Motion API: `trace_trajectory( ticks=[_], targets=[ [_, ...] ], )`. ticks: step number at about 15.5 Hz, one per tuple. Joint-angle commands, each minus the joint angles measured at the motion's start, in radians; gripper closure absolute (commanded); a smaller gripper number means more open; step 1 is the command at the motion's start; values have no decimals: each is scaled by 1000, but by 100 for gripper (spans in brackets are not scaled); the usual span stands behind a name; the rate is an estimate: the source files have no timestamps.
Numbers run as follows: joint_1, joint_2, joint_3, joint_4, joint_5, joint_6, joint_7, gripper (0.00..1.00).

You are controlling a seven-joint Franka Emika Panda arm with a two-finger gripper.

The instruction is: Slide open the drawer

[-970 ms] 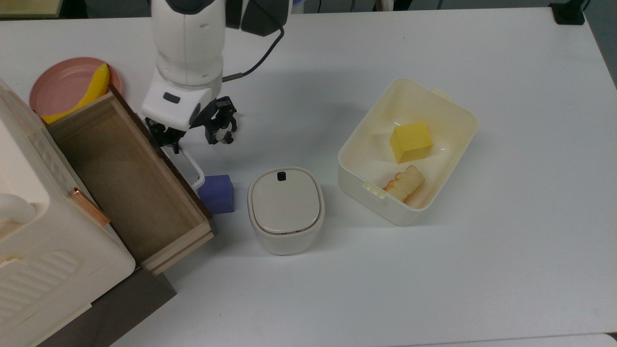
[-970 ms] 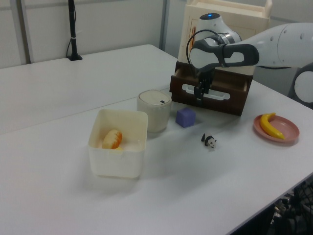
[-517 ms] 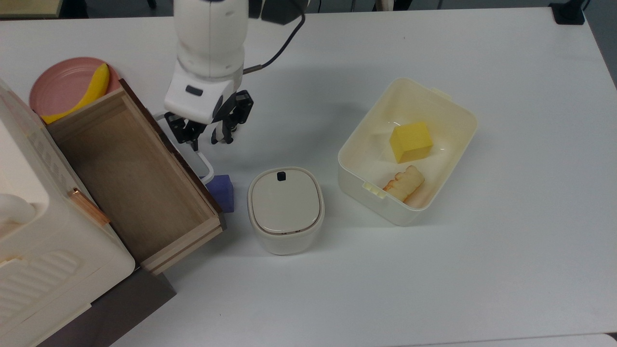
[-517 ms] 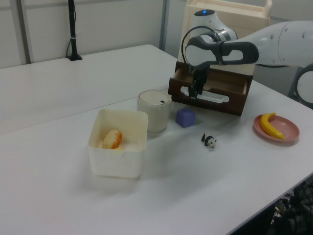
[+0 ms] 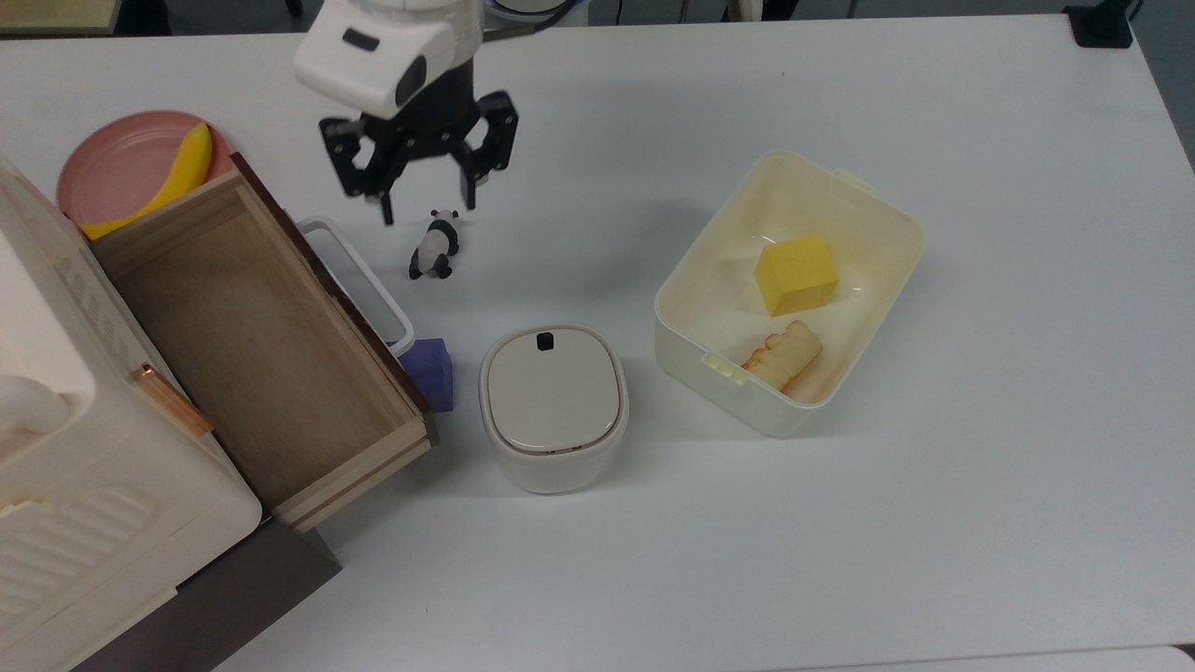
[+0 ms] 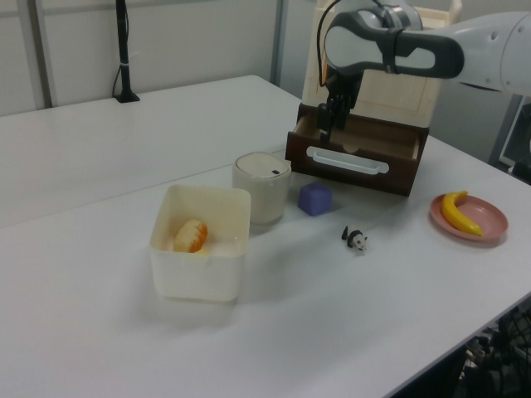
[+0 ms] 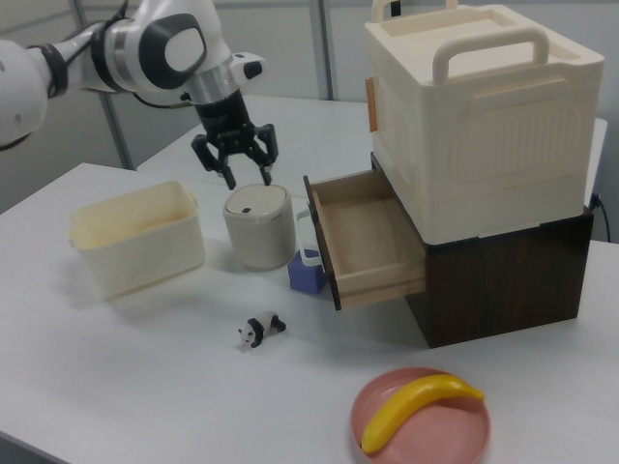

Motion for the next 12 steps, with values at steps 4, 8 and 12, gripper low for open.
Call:
trace_trajectory(
  ticks=[4, 8, 12],
  targets=[
    [-5, -115, 9, -30, 111, -250, 306, 0],
    [-8, -116, 4, -38, 104, -251, 444, 0],
    [-7, -113, 4, -39, 76, -243, 455, 0]
  ],
)
